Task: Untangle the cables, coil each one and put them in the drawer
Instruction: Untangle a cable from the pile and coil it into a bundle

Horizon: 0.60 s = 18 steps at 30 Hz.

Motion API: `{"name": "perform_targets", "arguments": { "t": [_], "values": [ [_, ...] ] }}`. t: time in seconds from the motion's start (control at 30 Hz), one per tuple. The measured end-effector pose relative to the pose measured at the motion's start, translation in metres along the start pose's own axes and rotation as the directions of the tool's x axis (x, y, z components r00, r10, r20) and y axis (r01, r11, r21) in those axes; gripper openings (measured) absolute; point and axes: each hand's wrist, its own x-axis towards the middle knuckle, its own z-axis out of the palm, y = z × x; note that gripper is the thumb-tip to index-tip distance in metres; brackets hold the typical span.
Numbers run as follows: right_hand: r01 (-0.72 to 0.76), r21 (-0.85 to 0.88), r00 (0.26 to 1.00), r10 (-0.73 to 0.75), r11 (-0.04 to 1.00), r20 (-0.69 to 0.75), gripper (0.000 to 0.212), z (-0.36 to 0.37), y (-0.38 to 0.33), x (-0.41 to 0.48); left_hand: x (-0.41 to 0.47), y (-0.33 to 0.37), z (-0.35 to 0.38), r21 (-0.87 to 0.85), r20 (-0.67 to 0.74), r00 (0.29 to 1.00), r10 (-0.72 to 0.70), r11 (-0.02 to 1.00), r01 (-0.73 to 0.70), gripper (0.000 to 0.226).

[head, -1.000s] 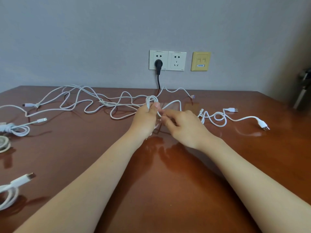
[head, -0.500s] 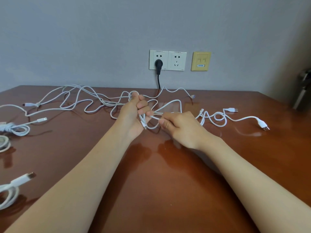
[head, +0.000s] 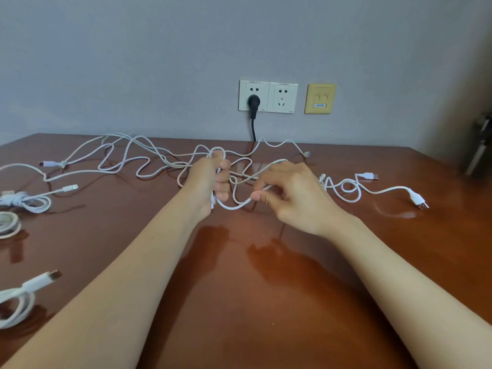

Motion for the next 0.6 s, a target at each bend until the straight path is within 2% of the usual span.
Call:
{"name": "perform_targets", "arguments": {
  "t": [0.13,0.23,0.3,0.47,0.6],
  "values": [
    [-0.093,0.166,0.996,0.095,0.982,-0.002,0.011,0.001,-0.003,0.001,-0.001,-0.005,0.005,0.145,-0.028,1.0,0.014,0.989,-0.01,0.041],
    [-0.102,0.24,0.993,0.115,0.966,-0.042,0.008,0.001,-0.006,0.001,0.0,-0.008,0.008,0.207,-0.033,0.999,0.032,0.978,-0.024,0.041],
    [-0.103,0.265,0.992,0.118,0.959,-0.044,0.007,0.001,-0.008,0.001,-0.003,-0.011,0.012,0.215,0.006,1.0,0.026,0.976,-0.027,0.039],
    [-0.186,0.313,0.979,0.201,0.931,-0.017,0.009,0.001,-0.006,0.0,-0.012,-0.018,0.021,0.395,0.105,0.994,0.018,0.917,-0.058,0.04],
    [-0.272,0.368,0.958,0.285,0.889,0.02,0.02,0.002,-0.005,0.0,-0.015,-0.021,0.025,0.397,0.198,0.979,0.05,0.909,-0.127,0.056]
  ]
}}
